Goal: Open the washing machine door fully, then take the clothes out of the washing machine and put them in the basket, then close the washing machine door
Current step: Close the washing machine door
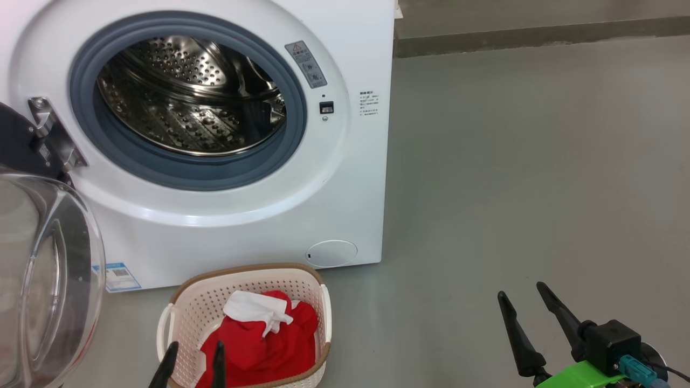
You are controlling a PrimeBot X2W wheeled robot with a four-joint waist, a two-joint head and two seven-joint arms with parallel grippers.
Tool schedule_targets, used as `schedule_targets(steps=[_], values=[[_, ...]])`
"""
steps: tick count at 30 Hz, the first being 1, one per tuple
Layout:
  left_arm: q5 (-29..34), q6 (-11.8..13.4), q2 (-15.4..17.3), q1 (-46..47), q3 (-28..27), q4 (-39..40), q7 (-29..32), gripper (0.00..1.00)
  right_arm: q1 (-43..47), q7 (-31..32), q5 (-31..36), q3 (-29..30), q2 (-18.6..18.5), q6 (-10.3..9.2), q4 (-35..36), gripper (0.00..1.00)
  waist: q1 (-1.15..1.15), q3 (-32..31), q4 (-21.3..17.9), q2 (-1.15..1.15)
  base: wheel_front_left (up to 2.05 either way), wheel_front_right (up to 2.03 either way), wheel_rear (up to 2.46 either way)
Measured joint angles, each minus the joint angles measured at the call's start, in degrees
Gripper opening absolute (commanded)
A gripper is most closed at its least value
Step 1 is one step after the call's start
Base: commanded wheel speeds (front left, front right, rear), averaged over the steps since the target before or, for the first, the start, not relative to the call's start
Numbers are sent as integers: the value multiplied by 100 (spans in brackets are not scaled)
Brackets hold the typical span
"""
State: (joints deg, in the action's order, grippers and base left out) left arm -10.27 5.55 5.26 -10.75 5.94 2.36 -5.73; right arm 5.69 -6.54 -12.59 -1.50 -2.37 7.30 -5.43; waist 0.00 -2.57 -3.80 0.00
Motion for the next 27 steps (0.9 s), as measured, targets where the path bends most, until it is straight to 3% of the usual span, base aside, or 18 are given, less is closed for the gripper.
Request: schedule_targets(steps=[27], values=[[-60,23,102,149,78,-265,-121,100,-2,-1,0,48,2,0,-21,100,0,54,178,0,0,0,0]])
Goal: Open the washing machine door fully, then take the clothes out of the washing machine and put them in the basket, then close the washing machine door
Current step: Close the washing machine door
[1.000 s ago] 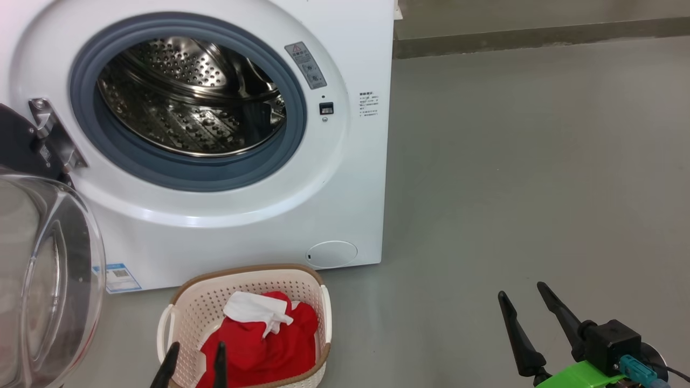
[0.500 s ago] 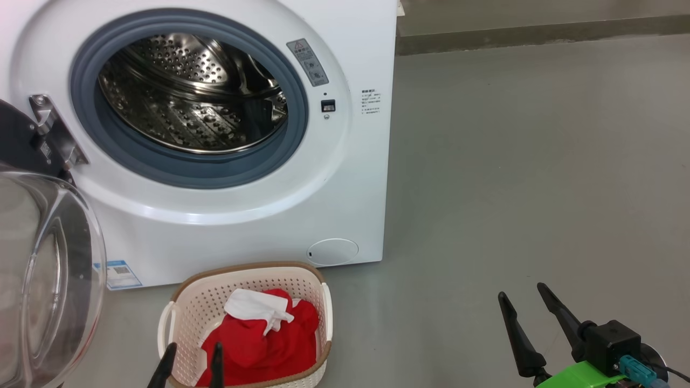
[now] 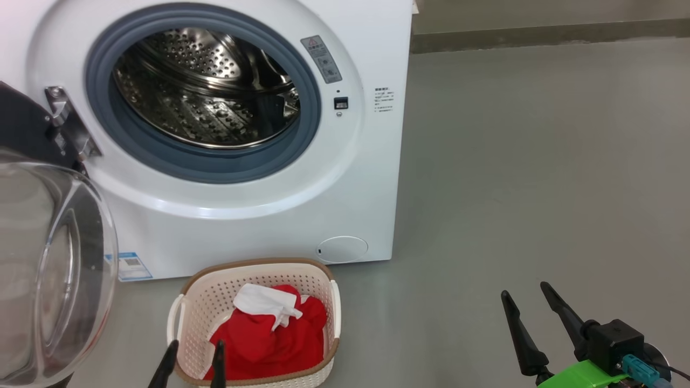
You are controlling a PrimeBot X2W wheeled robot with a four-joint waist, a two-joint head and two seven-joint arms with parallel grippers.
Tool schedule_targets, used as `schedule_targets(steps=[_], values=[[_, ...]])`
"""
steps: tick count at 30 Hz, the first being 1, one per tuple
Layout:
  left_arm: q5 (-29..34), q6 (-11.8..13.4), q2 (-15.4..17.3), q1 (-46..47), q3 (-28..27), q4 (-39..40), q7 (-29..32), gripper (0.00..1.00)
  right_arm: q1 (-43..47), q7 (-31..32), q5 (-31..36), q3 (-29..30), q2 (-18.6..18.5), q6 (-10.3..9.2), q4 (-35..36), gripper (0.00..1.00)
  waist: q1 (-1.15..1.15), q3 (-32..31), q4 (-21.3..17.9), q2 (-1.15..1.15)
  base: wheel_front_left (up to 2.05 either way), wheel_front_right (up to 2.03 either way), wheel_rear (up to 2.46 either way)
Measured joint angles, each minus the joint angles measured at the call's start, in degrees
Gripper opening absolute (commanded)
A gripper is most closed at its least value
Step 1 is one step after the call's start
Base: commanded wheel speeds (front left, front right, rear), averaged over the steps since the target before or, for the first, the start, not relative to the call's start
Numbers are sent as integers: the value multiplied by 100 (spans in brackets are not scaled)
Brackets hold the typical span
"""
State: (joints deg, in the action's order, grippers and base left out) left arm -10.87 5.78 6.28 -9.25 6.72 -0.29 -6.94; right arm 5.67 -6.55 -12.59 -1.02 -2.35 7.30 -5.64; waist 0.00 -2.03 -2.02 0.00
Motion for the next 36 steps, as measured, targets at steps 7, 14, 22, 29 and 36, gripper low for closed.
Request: schedule_targets(steps=[7,14,22,29,36], values=[[-23,86,16,25,-11,12,-29,100,0,2,3,10,1,0,46,100,0,-11,242,0,0,0,0],[-23,164,18,108,-11,110,-32,100,-1,11,5,0,3,0,102,100,0,-6,692,0,0,0,0],[-32,254,21,107,-32,256,-32,100,-1,58,4,1,4,0,115,100,0,-6,1471,0,0,0,0],[-85,289,38,104,-62,316,-30,100,-1,58,4,-9,7,0,120,100,0,-7,2009,0,0,0,0],[-108,311,57,103,-78,354,-27,100,-1,53,-12,-68,7,0,115,100,0,-6,2545,0,0,0,0]])
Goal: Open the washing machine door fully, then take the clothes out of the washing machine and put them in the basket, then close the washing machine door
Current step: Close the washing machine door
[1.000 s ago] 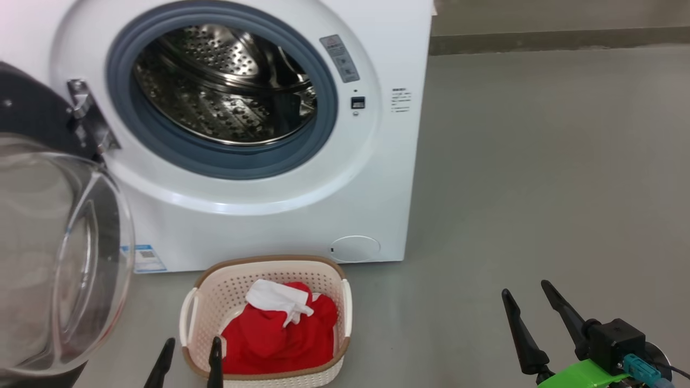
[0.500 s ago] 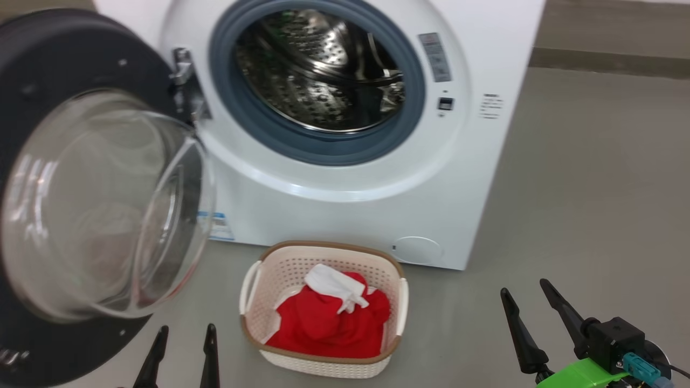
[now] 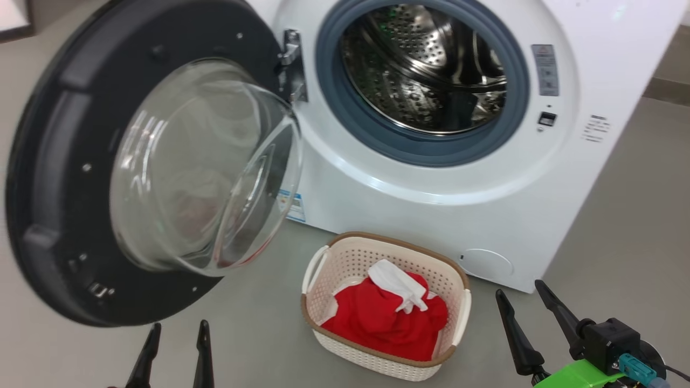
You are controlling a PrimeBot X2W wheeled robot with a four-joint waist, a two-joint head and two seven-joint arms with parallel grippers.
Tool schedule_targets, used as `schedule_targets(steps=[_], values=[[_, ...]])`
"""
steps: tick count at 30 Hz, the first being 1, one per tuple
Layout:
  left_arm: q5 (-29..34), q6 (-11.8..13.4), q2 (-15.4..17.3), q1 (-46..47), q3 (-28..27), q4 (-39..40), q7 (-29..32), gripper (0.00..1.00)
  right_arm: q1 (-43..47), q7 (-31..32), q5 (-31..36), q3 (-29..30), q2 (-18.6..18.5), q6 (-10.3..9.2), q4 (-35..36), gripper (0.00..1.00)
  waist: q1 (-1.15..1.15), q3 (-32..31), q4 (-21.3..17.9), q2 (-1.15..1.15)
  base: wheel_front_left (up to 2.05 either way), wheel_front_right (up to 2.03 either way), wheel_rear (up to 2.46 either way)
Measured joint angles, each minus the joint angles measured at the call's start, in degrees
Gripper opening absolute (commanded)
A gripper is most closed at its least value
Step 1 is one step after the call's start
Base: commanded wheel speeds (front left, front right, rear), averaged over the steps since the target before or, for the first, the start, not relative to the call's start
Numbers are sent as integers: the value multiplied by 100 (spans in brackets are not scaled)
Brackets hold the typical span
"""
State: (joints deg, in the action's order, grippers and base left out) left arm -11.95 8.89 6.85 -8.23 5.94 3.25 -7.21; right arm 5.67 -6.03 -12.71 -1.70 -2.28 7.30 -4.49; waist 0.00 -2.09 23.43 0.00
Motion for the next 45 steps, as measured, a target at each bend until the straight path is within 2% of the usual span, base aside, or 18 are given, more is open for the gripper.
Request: schedule_targets(steps=[9,27,28,29,30,36,39,43,45], values=[[-24,33,3,-10,4,30,7,100,-1,-1,-24,-58,3,0,-15,100,0,-18,362,0,0,0,0],[-76,92,42,-36,62,53,7,100,1,7,-33,-74,3,0,-13,100,0,-63,390,0,0,0,0],[-78,92,42,-36,67,53,8,98,1,7,-33,-73,3,0,-11,100,0,-65,391,0,0,0,0],[-81,92,42,-36,74,53,7,41,1,8,-33,-71,3,0,-10,100,0,-66,392,0,0,0,0],[-101,92,42,-36,75,54,7,0,1,8,-33,-71,3,0,-9,100,0,-68,392,0,0,0,0],[-253,79,42,-38,105,94,-7,0,2,8,-32,-60,3,0,7,100,0,-70,400,0,0,0,0],[-415,-41,35,-36,102,223,-155,0,2,9,-32,-49,3,0,16,100,0,-63,412,0,0,0,0],[-1282,-389,-167,-10,-45,611,-381,0,2,46,-29,-27,3,0,35,100,0,-49,433,0,0,0,0],[-1972,-610,-253,19,-183,848,-455,0,2,54,-24,-16,5,0,46,100,0,-43,437,0,0,0,0]])
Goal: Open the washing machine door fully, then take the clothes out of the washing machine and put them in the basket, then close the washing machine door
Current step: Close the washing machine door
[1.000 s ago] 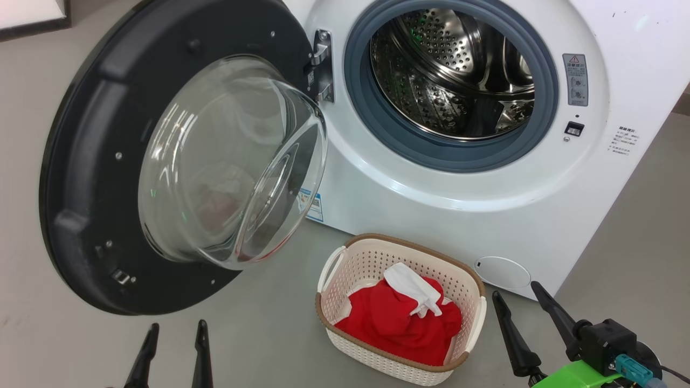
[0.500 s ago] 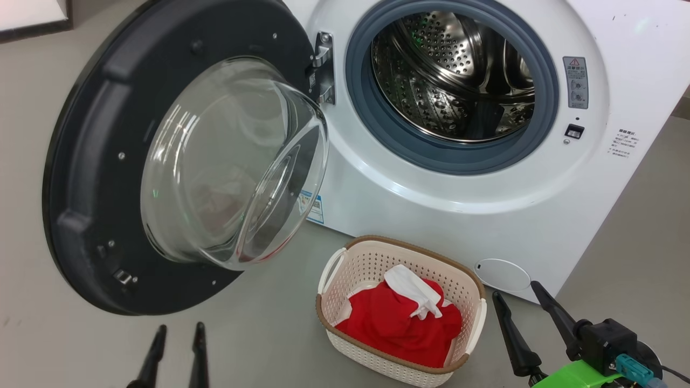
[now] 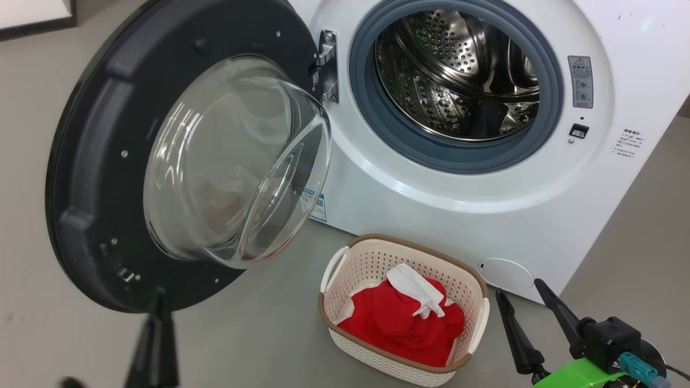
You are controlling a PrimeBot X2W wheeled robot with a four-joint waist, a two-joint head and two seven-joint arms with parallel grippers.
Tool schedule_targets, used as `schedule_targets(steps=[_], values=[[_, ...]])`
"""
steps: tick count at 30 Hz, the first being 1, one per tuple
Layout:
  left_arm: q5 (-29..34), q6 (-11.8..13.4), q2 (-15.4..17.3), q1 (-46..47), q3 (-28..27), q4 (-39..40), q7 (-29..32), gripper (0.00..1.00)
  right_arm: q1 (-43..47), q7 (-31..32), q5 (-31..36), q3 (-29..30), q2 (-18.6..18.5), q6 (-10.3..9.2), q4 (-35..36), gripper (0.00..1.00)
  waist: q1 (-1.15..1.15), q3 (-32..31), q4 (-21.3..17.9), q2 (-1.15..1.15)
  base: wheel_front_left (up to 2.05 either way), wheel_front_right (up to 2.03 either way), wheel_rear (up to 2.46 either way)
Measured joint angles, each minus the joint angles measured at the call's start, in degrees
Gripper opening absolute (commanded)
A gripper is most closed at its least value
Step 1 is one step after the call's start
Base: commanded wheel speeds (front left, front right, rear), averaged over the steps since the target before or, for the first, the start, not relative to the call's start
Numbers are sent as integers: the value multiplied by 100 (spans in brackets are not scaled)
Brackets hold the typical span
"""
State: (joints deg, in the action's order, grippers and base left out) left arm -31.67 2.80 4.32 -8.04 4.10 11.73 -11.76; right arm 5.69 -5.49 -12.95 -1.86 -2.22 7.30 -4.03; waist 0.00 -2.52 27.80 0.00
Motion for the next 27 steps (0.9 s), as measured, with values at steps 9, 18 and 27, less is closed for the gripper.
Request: schedule_targets(steps=[9,18,27], values=[[-3237,-425,-152,628,-1182,892,-100,0,0,31,0,43,0,0,38,100,0,39,5,0,0,0,0],[-5116,-426,599,1747,-2872,47,301,0,-3,30,0,56,1,0,73,100,0,112,-41,0,0,0,0],[-5980,-326,1313,2416,-3453,-2017,934,0,-9,32,0,62,0,0,101,100,0,201,-180,0,0,0,0]])
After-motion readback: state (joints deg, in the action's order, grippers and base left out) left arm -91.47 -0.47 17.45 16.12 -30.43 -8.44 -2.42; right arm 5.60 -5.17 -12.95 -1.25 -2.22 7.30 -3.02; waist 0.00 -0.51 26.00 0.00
